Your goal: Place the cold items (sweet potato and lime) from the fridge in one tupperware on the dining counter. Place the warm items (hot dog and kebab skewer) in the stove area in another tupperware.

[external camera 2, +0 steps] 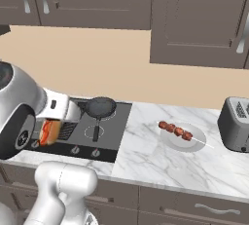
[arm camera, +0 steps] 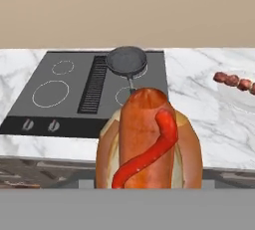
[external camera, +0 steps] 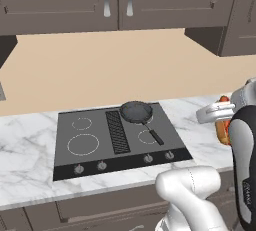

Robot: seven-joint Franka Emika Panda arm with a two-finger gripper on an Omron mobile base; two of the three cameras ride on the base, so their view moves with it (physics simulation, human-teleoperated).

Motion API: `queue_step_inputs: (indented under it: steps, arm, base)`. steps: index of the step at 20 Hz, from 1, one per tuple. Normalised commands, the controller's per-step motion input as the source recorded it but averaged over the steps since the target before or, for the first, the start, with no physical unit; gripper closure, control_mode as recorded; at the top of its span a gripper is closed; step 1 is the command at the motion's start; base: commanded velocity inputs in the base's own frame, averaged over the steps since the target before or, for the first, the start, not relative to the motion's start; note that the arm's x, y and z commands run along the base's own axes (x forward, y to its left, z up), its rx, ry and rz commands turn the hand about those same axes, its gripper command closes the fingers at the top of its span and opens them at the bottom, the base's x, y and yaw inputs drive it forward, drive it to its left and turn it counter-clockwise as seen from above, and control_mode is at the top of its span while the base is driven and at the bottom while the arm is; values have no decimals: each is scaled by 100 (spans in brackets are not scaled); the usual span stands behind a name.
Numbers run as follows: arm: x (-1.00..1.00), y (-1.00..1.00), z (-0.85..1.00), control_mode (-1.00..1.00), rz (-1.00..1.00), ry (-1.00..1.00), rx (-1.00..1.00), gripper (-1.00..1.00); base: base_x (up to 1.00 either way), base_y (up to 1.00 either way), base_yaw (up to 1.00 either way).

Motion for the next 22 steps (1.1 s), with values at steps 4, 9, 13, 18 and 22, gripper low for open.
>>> queue_step_inputs:
  steps: [4,9,13,18,22]
  arm:
    - [-15,26,3,-100,0,0,-24,100]
    - [-6,0,0,100,0,-2,0,100]
    - [0,0,0,100,0,0,0,100]
    - [0,0,0,100,0,0,0,100]
    - [0,0,0,100,0,0,0,100]
  base:
    - [0,0,0]
    - [-52,0,-4]
    - [-100,5,-24]
    - [-100,22,-36]
    - [-96,34,-38]
